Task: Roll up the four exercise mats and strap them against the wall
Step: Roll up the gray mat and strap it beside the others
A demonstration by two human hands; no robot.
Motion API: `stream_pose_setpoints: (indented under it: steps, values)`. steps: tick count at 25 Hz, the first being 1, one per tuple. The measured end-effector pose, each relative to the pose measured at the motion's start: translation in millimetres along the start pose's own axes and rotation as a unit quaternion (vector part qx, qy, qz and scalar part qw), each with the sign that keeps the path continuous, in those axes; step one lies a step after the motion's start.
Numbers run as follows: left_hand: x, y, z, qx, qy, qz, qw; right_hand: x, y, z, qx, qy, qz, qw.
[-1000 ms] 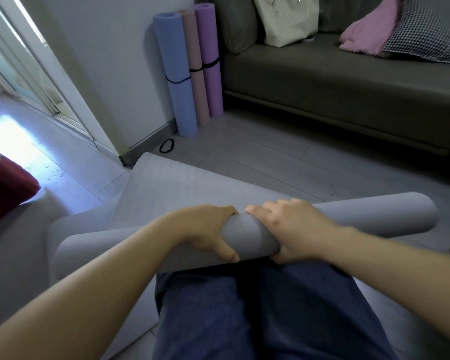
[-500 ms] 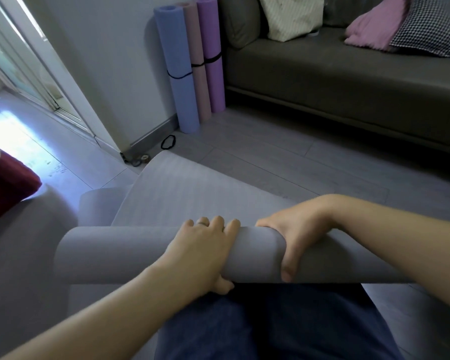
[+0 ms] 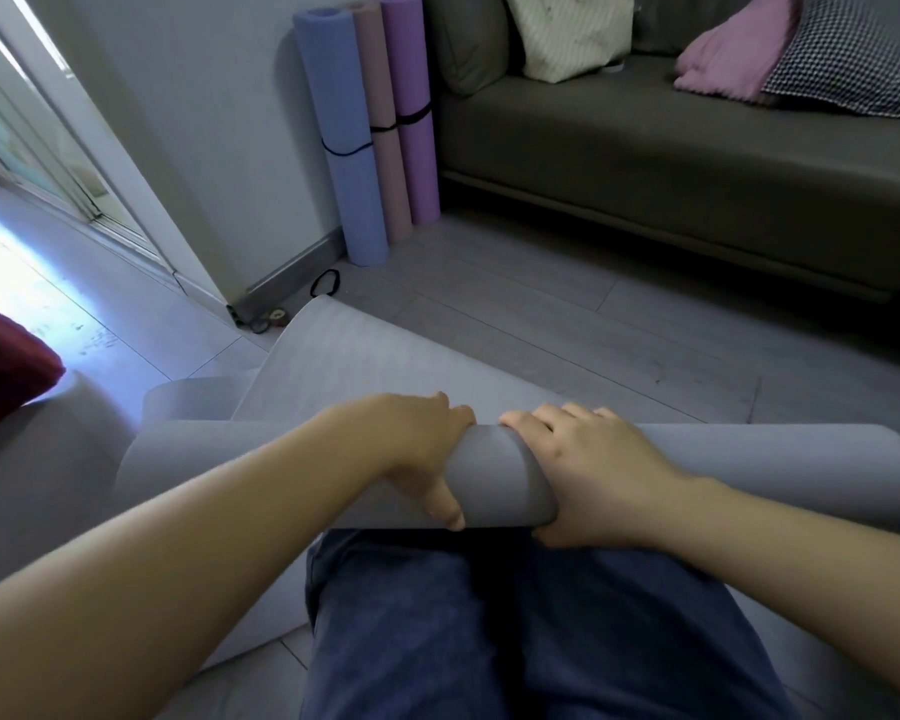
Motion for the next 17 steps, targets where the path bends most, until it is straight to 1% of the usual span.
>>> stream_pose_setpoints:
  steps: [2,3,5,6,7,8,10,12,14,17]
  values:
    - [11.2,-0.4,10.7,0.134,-0.012,-0.066,0.989,2.9,-3.6,-8.3,-0.034,0.014,-0.042,0.998]
    - [14.4,-4.3,16.4,0.186,-0.010,-0.081,0.979,5.6,-5.4,-13.8,-0.067,0.023,-0.070,0.995]
    - [12.7,-8.8,22.7,0.270,0.000,-0.098,0.958,9.9,-9.3,-26.5,-0.148,0.041,-0.131,0.979]
    - [8.8,-4.5,23.7,0.306,-0.003,-0.084,0.948,9.5,-9.8,-30.8,-0.181,0.049,-0.155,0.970]
    - [6.5,0.7,23.8,0.324,-0.010,-0.078,0.943,8.5,-9.3,-33.2,-0.199,0.053,-0.168,0.964]
    - [4.2,3.9,23.5,0.302,-0.002,-0.073,0.950,7.7,-7.5,-34.8,-0.201,0.056,-0.169,0.963]
    - [6.9,7.9,26.4,0.250,0.016,-0.092,0.964,6.4,-2.6,-33.7,-0.172,0.063,-0.143,0.973]
    - [17.8,12.7,33.9,0.245,0.000,-0.120,0.962,6.8,4.4,-24.2,-0.169,0.078,-0.128,0.974]
    - [31.1,15.5,48.6,0.230,-0.012,-0.146,0.962,6.5,9.3,-13.7,-0.221,0.093,-0.144,0.960]
    - [38.9,12.9,56.6,0.190,-0.025,-0.136,0.972,0.0,6.2,-5.6,-0.294,0.123,-0.170,0.932]
Point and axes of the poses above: each hand's wrist, its own z-axis away from the middle knuckle, its own y-axis out of the back of the hand, x = y × z, the point moved 10 cm from there along -z, towards the middle knuckle, and after that the axes turned 13 degrees about z, right-handed, at the moved point
